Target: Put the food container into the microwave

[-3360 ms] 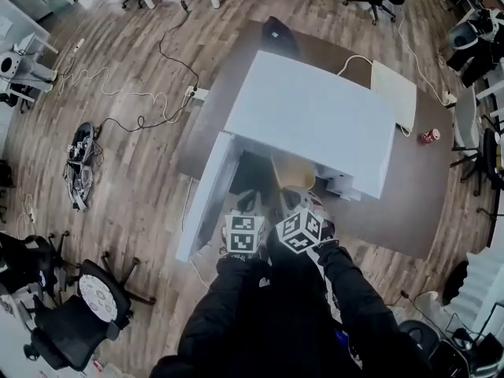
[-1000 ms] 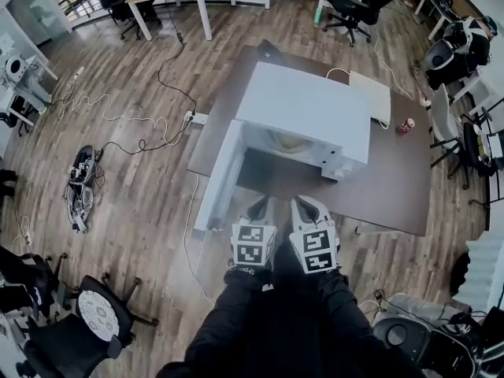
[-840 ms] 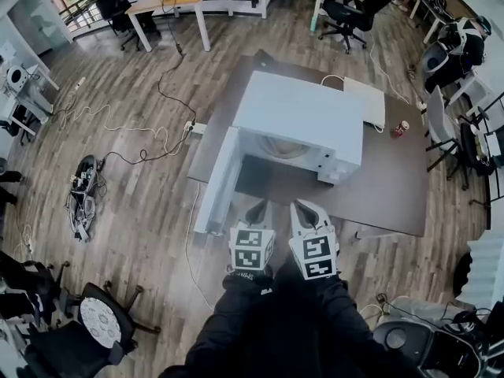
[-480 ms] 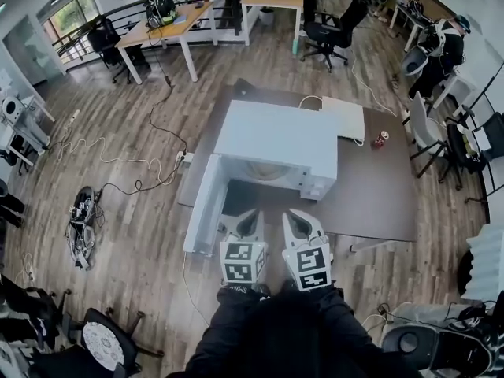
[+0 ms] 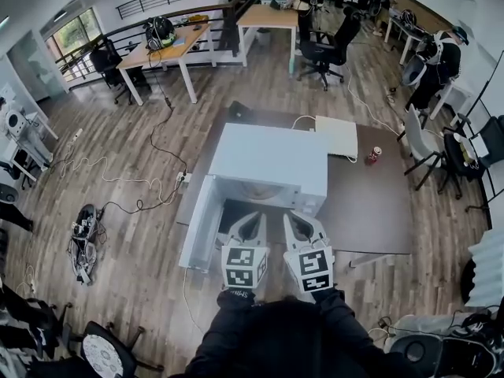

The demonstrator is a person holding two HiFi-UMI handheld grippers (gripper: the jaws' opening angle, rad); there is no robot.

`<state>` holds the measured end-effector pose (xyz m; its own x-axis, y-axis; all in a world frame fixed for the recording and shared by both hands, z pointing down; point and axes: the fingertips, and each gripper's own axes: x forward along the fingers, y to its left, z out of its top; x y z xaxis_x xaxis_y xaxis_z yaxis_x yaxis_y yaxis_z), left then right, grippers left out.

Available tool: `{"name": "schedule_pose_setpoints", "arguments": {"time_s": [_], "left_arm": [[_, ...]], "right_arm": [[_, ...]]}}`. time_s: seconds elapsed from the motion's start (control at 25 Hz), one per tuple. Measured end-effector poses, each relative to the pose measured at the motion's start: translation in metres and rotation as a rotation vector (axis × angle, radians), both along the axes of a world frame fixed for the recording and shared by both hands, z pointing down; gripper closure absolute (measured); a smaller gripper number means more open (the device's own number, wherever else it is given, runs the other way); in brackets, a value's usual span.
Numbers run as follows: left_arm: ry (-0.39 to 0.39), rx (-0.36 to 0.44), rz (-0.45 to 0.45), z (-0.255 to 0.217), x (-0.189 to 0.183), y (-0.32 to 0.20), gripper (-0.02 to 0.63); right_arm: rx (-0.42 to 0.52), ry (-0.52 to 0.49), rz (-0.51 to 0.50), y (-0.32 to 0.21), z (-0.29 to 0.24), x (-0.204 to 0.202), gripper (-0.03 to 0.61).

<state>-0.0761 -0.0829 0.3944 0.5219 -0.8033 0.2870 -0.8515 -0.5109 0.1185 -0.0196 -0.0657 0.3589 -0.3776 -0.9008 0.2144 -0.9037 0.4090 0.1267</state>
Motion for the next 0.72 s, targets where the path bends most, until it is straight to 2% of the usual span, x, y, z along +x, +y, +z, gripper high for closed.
{"name": "schedule_pose_setpoints", "arguments": {"time_s": [0.72], "left_arm": [[-0.005, 0.018, 0.004, -0.006, 0.008, -0.005, 0.581]], "right_arm": [[0.035, -0.009, 0.022, -0.003, -0.010, 0.014, 0.555]]}}
